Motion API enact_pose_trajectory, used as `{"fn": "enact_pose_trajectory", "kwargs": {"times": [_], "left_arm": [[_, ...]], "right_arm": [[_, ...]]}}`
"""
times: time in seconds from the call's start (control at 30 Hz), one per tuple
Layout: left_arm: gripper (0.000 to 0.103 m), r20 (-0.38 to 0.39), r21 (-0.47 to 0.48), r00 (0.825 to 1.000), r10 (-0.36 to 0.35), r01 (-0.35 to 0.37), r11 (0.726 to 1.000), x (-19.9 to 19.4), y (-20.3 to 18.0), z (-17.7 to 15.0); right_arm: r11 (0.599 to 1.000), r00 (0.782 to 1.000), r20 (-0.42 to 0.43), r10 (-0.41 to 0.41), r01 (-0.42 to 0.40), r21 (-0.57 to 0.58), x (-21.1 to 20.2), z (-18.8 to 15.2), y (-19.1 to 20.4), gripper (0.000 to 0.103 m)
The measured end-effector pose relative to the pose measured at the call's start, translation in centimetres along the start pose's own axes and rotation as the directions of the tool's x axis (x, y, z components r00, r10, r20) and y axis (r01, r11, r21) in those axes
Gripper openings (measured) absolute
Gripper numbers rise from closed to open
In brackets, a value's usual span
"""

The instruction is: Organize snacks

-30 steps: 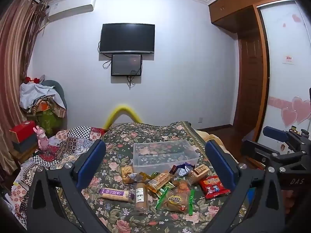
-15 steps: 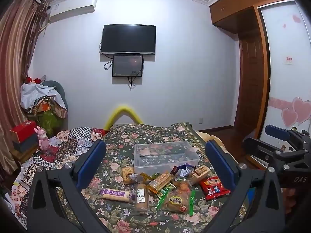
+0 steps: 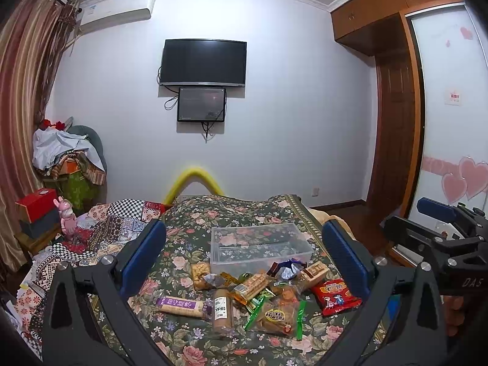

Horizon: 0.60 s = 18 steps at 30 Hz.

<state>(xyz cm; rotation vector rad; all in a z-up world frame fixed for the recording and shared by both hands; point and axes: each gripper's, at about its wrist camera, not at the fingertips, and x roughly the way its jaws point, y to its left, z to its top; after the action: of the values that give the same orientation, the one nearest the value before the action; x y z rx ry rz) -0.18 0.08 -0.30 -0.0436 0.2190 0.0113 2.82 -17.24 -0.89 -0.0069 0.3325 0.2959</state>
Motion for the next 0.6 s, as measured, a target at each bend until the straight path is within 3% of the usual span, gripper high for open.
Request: {"fn": "enact_pose_trajectory", "kwargs": {"times": [0.6], "left_arm": [[0.103, 0.001, -0.007, 1.0, 0.0, 0.0, 1.0, -0.14, 0.07, 0.02]], "right_arm": [[1.0, 1.0, 0.01, 0.003, -0.003, 0.002, -0.39, 0.29, 0.1, 0.103]]}}
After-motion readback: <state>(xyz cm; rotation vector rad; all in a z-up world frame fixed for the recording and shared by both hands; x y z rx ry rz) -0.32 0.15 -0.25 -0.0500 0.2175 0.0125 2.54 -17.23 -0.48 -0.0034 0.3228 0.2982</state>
